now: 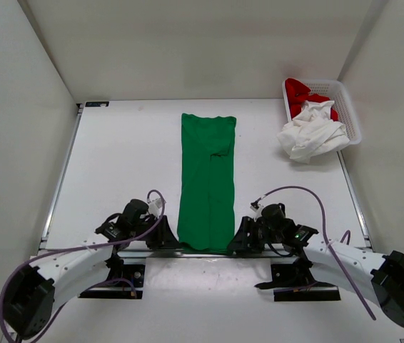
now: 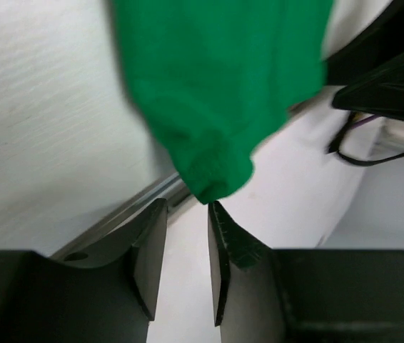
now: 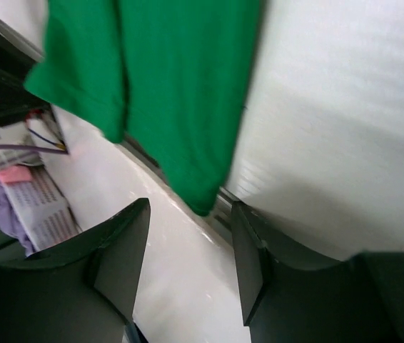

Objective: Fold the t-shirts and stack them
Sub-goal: Grab the bottom of the folded rectangular tshirt with both arms

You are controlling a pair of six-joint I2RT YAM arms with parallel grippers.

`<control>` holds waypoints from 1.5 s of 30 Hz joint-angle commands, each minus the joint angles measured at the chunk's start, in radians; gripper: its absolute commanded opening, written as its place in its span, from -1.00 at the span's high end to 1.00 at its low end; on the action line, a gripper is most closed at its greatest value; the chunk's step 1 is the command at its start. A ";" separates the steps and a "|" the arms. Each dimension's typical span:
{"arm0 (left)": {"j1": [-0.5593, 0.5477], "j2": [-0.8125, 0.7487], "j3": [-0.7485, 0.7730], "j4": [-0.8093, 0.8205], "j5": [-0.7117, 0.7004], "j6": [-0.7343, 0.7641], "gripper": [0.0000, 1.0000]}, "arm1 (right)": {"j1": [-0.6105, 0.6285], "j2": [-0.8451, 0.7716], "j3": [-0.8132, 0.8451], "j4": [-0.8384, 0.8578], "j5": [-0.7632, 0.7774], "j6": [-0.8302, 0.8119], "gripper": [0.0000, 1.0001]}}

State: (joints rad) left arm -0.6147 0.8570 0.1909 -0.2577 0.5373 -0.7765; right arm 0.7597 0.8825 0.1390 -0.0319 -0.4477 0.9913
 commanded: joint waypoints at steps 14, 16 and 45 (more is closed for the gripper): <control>0.050 -0.115 -0.091 0.067 0.014 -0.127 -0.12 | -0.025 0.059 0.014 0.093 -0.023 -0.028 0.07; 0.027 -0.092 -0.087 0.075 -0.003 -0.139 -0.22 | -0.020 0.078 0.022 0.101 -0.019 -0.031 0.06; 0.047 0.028 0.105 0.104 -0.008 -0.135 1.00 | -0.115 0.035 0.138 -0.042 -0.005 -0.127 1.00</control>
State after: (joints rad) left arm -0.6121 0.9001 0.1925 -0.1150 0.5125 -0.9455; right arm 0.7052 0.9436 0.2001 -0.0402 -0.4553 0.9375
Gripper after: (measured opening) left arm 0.026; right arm 0.010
